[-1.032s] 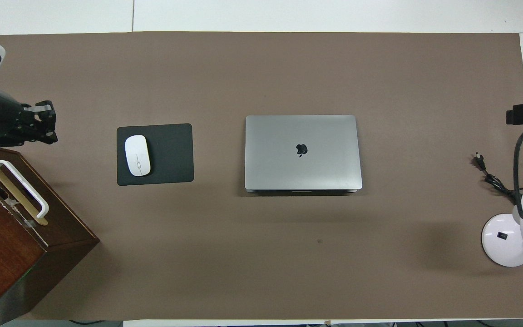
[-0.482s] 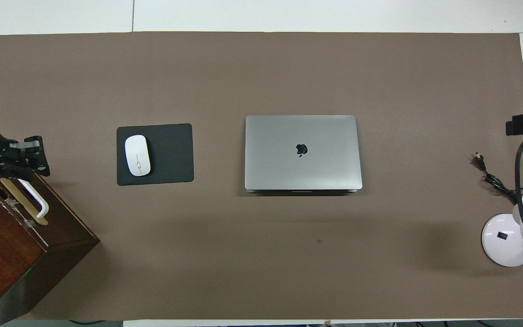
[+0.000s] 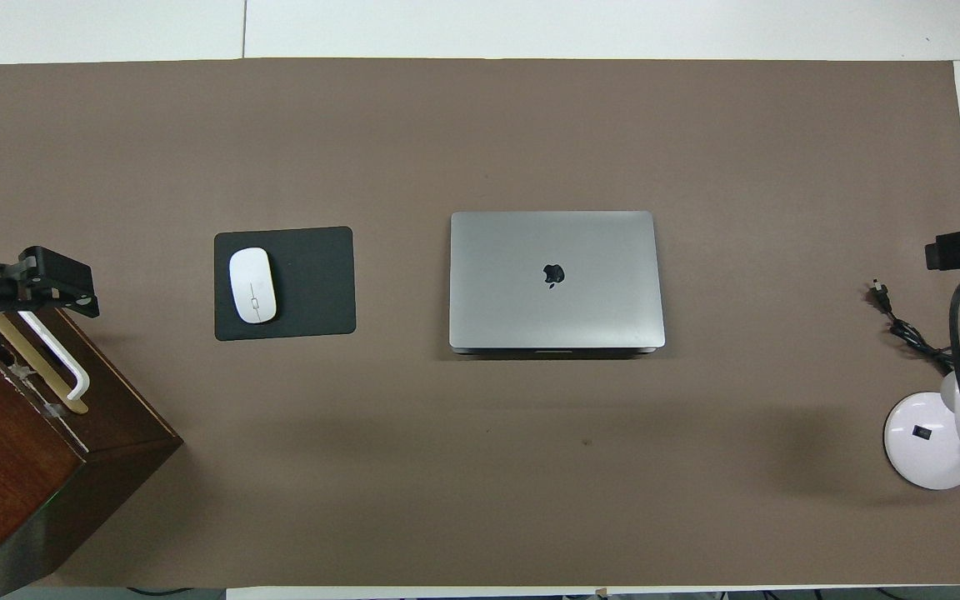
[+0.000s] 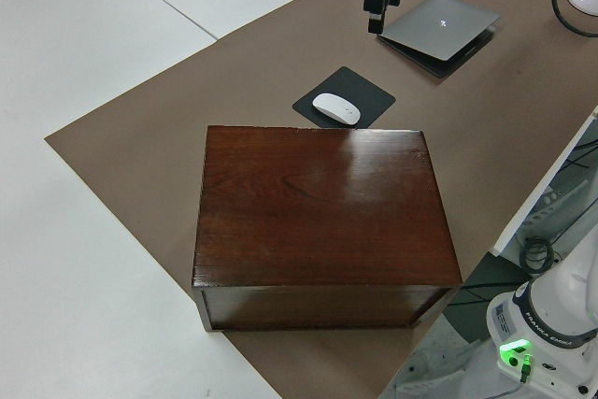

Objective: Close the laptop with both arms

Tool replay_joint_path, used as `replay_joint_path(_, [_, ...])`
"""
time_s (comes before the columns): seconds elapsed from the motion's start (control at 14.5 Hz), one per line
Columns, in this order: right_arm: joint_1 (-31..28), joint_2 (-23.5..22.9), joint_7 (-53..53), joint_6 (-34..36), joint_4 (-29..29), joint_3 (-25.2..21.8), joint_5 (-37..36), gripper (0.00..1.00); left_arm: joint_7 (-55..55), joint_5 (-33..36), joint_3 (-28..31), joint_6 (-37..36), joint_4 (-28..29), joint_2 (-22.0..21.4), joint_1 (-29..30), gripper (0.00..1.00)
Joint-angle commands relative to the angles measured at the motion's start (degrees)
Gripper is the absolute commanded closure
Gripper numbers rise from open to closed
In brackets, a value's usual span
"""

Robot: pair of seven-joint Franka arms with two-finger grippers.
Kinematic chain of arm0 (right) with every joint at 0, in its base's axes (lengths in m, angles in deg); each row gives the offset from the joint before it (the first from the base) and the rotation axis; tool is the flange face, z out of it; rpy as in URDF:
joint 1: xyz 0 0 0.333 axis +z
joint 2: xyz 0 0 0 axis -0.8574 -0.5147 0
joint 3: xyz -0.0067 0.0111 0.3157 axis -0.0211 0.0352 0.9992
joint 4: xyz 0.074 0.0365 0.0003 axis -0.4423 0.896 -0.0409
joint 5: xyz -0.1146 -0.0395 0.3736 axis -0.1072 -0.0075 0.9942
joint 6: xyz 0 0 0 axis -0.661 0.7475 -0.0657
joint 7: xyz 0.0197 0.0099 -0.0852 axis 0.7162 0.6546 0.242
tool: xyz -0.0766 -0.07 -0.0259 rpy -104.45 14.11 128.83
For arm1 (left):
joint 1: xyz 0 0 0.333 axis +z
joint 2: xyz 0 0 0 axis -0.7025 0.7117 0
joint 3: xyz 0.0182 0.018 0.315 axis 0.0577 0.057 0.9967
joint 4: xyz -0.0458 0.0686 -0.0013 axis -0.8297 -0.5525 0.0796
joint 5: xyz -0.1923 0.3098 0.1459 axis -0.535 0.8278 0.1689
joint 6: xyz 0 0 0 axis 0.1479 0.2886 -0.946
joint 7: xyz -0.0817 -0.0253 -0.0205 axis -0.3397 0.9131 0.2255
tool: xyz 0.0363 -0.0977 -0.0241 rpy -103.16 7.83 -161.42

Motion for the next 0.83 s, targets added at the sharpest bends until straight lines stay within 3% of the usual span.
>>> replay_joint_path(0.0, [-1.15,1.37,2.22,-1.81,1.60,0.43,0.29,0.00,-0.08,0.36,0.85,5.10,0.65,-0.56,-1.10,0.00])
replay_joint_path(0.76, [-1.06,1.37,-1.91,-1.64,1.95,0.51,0.38,0.00,-5.44,0.18,0.50,10.67,0.13,0.05,-1.10,0.00])
